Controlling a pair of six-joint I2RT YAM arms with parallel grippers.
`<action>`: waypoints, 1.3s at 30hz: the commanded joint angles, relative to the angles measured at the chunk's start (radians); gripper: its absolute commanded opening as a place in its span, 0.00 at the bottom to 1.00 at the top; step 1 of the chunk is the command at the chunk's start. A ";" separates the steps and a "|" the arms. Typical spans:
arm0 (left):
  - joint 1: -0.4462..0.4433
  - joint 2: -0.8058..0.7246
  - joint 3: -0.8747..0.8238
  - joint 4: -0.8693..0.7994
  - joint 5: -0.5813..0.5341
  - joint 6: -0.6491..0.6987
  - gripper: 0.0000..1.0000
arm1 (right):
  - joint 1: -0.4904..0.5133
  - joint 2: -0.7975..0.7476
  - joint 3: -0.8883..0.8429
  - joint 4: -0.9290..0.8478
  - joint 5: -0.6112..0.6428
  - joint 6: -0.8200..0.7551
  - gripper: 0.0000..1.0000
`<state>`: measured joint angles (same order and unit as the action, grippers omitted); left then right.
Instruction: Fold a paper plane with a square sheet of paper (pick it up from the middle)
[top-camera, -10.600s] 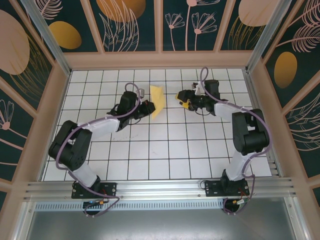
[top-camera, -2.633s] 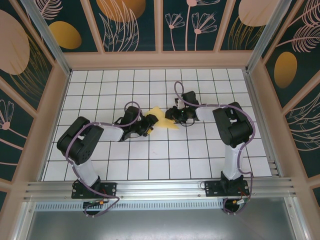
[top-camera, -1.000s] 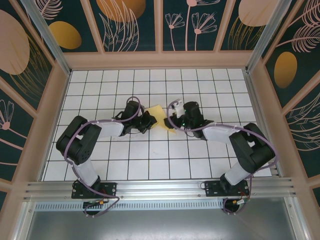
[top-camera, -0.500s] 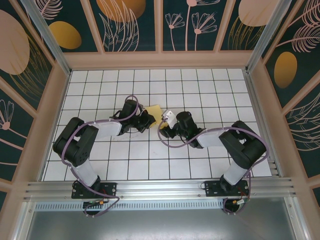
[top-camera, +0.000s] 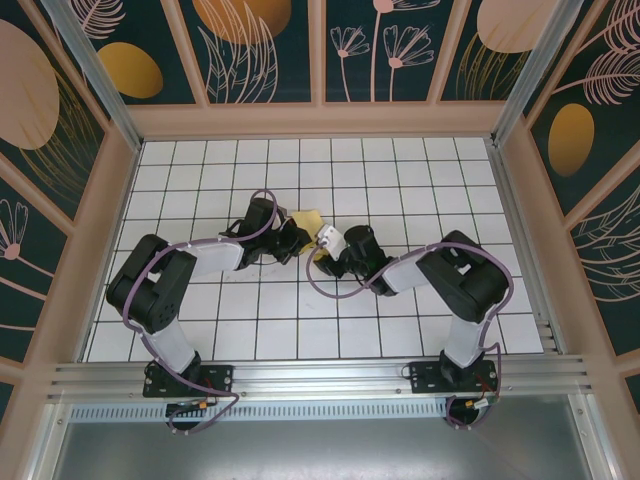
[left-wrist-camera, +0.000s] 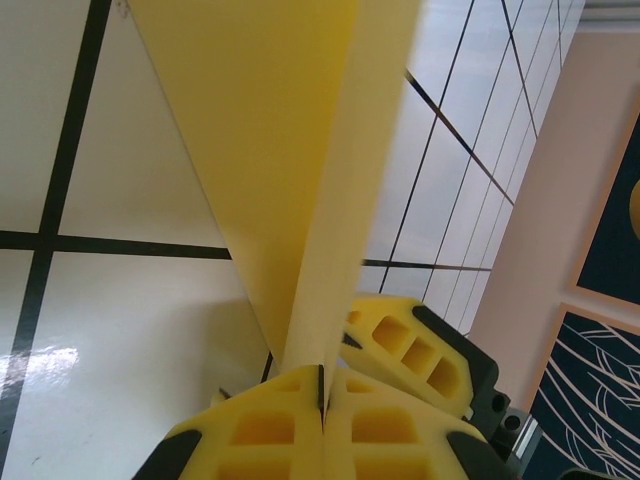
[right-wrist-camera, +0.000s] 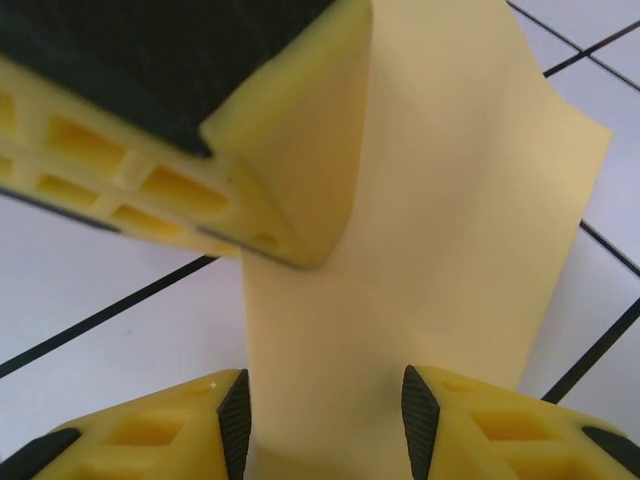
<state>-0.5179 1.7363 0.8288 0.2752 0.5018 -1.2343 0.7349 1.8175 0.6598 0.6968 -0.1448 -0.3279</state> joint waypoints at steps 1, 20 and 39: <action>0.005 0.004 0.020 -0.021 0.020 0.006 0.06 | 0.007 0.019 0.035 0.068 0.014 -0.022 0.43; 0.062 -0.066 0.049 -0.073 -0.032 0.047 0.52 | -0.013 0.018 0.053 -0.028 -0.092 0.061 0.07; 0.130 -0.240 -0.144 0.058 -0.137 0.109 0.75 | -0.106 0.105 0.230 -0.268 -0.408 0.423 0.04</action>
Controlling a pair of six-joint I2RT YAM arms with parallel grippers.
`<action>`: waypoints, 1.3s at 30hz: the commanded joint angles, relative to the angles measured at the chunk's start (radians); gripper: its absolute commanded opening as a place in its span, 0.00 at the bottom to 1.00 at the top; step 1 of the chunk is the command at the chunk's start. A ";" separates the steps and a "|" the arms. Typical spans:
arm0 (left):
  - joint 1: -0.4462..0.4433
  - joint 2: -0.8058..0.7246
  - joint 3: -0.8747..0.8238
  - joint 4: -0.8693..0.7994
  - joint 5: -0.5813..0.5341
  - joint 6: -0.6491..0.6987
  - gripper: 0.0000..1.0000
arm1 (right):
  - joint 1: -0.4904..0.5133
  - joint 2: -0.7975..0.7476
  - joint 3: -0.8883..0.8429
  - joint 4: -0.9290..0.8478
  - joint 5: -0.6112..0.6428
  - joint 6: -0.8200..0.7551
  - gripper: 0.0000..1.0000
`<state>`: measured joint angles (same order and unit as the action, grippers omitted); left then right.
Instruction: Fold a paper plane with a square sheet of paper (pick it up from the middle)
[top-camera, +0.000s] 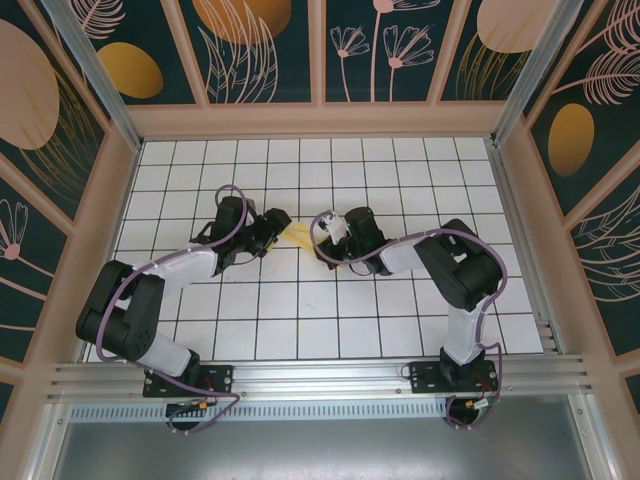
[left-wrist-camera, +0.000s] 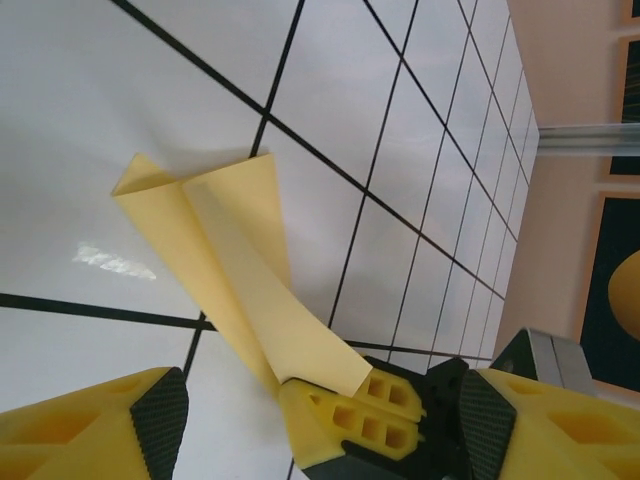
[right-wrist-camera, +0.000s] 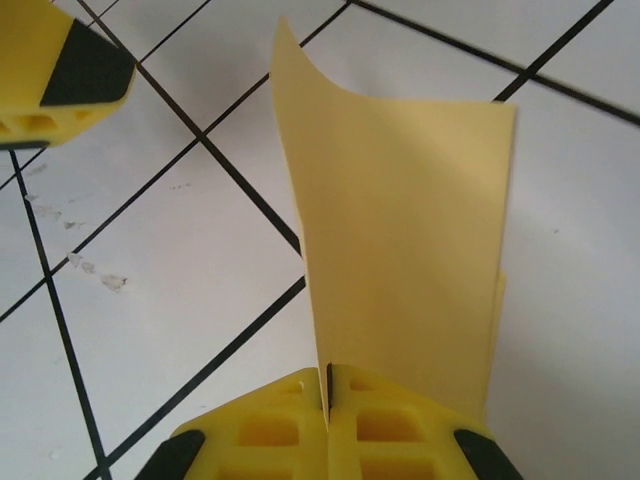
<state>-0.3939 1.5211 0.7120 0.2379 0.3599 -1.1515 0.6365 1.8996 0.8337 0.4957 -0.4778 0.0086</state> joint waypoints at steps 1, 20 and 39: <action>0.006 -0.023 -0.039 0.121 0.020 0.028 0.74 | -0.013 0.032 0.075 -0.086 -0.086 0.108 0.03; 0.000 0.104 -0.117 0.433 0.136 0.062 0.63 | -0.126 0.115 0.120 0.011 -0.300 0.476 0.00; -0.031 0.241 -0.093 0.577 0.174 0.065 0.48 | -0.133 0.170 0.161 -0.043 -0.424 0.526 0.00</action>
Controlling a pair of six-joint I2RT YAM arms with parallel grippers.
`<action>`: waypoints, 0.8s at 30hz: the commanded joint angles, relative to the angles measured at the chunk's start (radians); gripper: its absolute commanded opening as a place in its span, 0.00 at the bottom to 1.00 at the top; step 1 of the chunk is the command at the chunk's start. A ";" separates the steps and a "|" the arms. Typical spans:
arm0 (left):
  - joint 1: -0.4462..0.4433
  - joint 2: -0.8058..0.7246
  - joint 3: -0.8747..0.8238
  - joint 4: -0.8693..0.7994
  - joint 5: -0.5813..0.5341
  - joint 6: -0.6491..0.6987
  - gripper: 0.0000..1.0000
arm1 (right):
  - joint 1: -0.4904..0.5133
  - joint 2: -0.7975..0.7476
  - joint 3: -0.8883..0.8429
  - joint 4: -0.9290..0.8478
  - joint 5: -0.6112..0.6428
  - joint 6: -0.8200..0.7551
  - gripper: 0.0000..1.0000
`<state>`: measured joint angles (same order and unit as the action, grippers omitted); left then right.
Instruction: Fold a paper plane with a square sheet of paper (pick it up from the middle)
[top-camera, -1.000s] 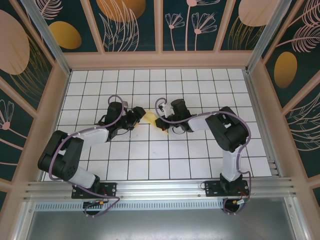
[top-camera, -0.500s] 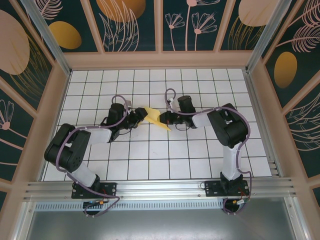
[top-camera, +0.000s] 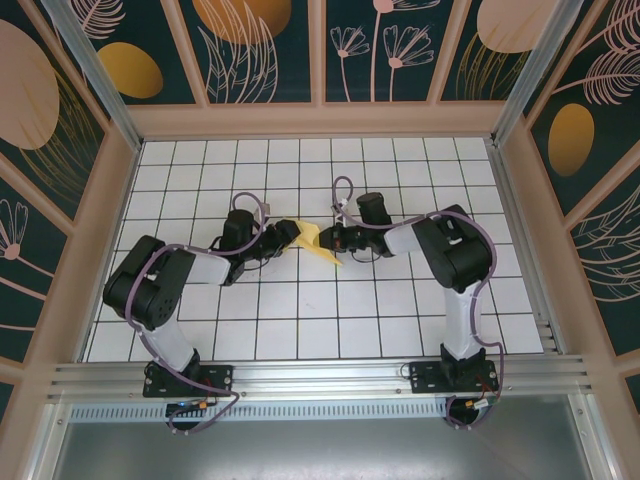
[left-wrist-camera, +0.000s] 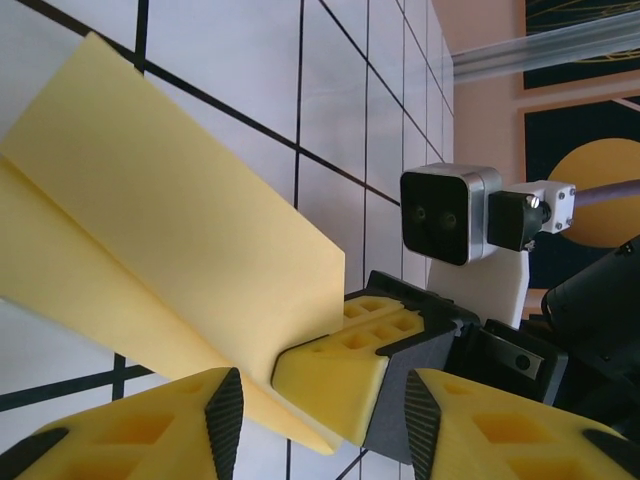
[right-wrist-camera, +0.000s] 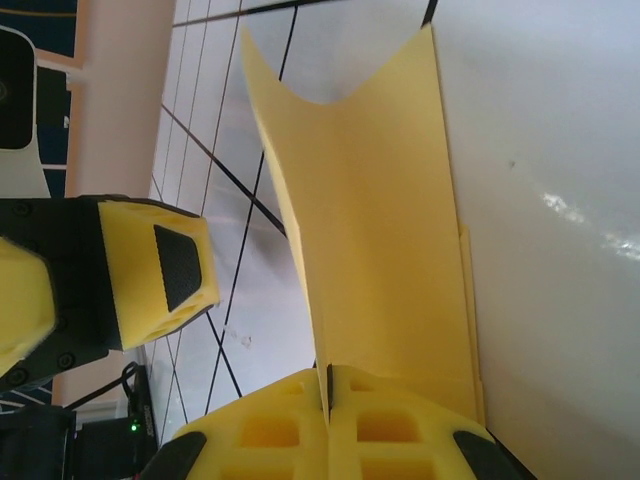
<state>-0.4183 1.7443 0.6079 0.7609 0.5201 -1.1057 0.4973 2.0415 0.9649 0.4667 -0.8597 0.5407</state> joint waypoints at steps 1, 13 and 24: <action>-0.008 0.021 0.012 0.057 0.016 0.020 0.47 | 0.006 0.033 0.035 -0.019 -0.049 -0.009 0.00; -0.031 0.062 0.026 0.075 0.025 0.017 0.40 | 0.010 0.082 0.110 -0.177 -0.044 -0.109 0.00; -0.039 0.113 0.075 0.071 0.026 -0.002 0.31 | 0.014 0.098 0.146 -0.288 0.035 -0.159 0.00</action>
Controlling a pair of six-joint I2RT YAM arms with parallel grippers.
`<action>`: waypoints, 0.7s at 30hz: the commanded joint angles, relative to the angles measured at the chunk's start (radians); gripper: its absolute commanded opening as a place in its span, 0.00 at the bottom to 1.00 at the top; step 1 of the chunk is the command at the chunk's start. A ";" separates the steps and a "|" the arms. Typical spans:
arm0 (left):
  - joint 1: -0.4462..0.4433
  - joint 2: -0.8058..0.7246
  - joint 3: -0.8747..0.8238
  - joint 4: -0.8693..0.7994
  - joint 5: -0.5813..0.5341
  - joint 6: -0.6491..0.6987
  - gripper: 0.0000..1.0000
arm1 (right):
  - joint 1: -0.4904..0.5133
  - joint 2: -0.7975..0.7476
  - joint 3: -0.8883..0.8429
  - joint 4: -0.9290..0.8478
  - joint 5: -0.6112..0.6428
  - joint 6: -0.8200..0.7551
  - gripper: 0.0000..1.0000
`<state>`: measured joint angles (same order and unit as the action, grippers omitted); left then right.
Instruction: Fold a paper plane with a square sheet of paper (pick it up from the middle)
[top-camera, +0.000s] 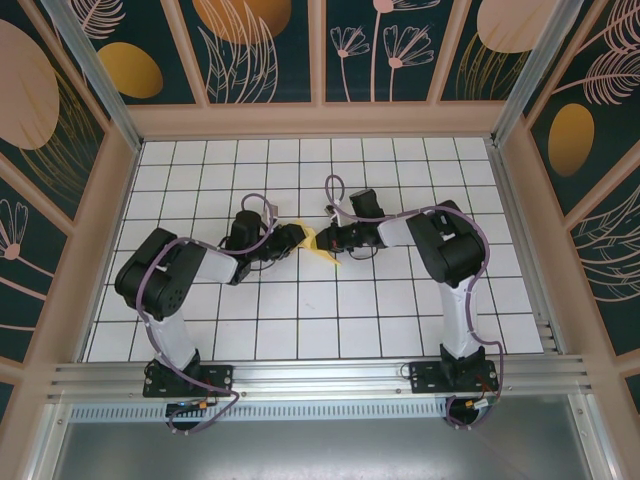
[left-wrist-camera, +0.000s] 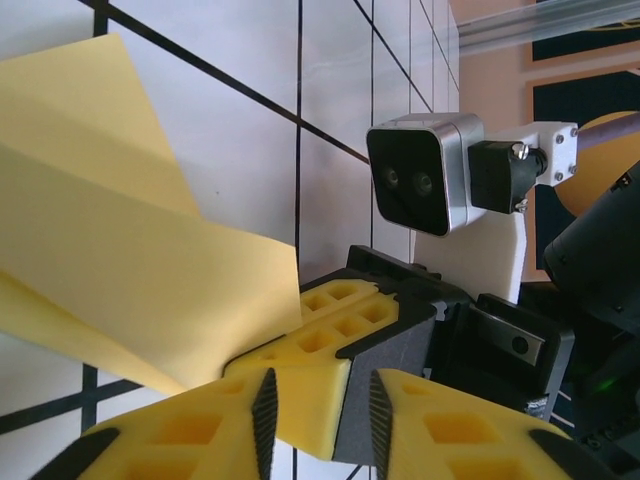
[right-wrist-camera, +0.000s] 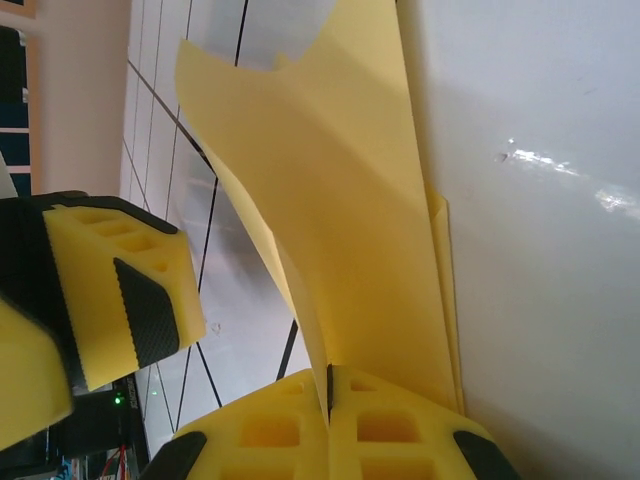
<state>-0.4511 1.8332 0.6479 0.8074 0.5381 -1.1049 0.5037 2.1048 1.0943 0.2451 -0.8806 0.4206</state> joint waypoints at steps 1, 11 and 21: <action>-0.008 0.032 0.044 0.019 0.004 -0.007 0.29 | 0.009 0.036 0.018 -0.071 0.061 -0.039 0.00; -0.010 0.049 0.040 -0.008 -0.033 -0.013 0.19 | 0.009 0.055 0.038 -0.107 0.081 -0.031 0.00; -0.011 0.043 0.030 -0.098 -0.106 0.027 0.16 | 0.010 0.068 0.065 -0.142 0.078 -0.037 0.00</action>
<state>-0.4568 1.8774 0.6895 0.7441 0.4675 -1.1072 0.5079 2.1227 1.1522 0.1581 -0.8658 0.4164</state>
